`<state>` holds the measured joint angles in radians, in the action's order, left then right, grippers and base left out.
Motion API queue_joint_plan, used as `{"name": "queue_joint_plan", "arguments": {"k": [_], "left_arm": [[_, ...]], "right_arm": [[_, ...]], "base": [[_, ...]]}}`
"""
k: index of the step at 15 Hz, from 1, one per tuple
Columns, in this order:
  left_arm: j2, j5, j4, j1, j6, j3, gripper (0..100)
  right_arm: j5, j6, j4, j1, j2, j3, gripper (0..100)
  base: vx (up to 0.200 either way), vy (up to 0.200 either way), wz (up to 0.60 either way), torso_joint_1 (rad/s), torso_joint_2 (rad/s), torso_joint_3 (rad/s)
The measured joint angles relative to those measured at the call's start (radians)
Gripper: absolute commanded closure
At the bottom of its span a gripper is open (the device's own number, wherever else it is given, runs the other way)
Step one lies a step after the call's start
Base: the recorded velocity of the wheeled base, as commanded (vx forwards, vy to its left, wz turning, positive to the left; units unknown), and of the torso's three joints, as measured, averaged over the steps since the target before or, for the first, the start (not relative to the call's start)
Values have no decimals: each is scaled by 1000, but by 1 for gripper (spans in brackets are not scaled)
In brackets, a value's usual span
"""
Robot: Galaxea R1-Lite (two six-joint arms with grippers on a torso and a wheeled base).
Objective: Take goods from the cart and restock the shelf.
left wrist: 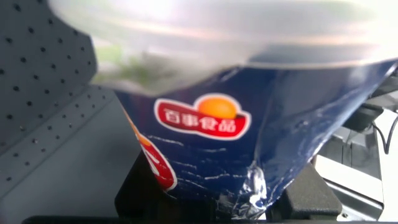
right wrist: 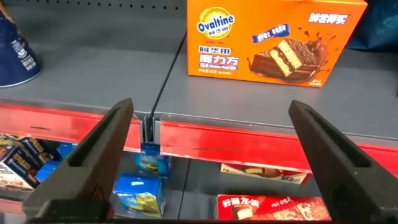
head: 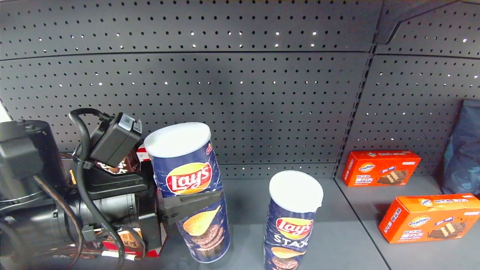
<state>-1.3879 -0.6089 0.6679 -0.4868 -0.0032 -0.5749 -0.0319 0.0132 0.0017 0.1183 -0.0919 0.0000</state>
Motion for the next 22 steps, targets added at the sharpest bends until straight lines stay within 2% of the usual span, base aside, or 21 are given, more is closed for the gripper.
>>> {"name": "queue_joint_plan", "arguments": {"k": [7, 10, 14, 17, 22], "left_arm": [[9, 20, 0, 1, 0, -29, 100], [-4, 60, -1, 2, -2, -70, 100], [-55, 60, -3, -1, -1, -131, 100], [-122, 49, -47, -11, 6, -170, 100], [-276, 51, -106, -24, 80, -293, 100]], "right_arm": [[0, 0, 0, -1, 0, 0, 0], [0, 0, 0, -1, 0, 0, 0], [0, 0, 0, -1, -1, 0, 0], [0, 0, 0, 0, -1, 0, 0], [0, 0, 0, -1, -2, 0, 0]], "base": [[0, 0, 0, 0, 0, 0], [0, 0, 0, 0, 0, 0], [0, 0, 0, 0, 0, 0], [0, 0, 0, 0, 0, 0], [0, 0, 0, 0, 0, 0]]}}
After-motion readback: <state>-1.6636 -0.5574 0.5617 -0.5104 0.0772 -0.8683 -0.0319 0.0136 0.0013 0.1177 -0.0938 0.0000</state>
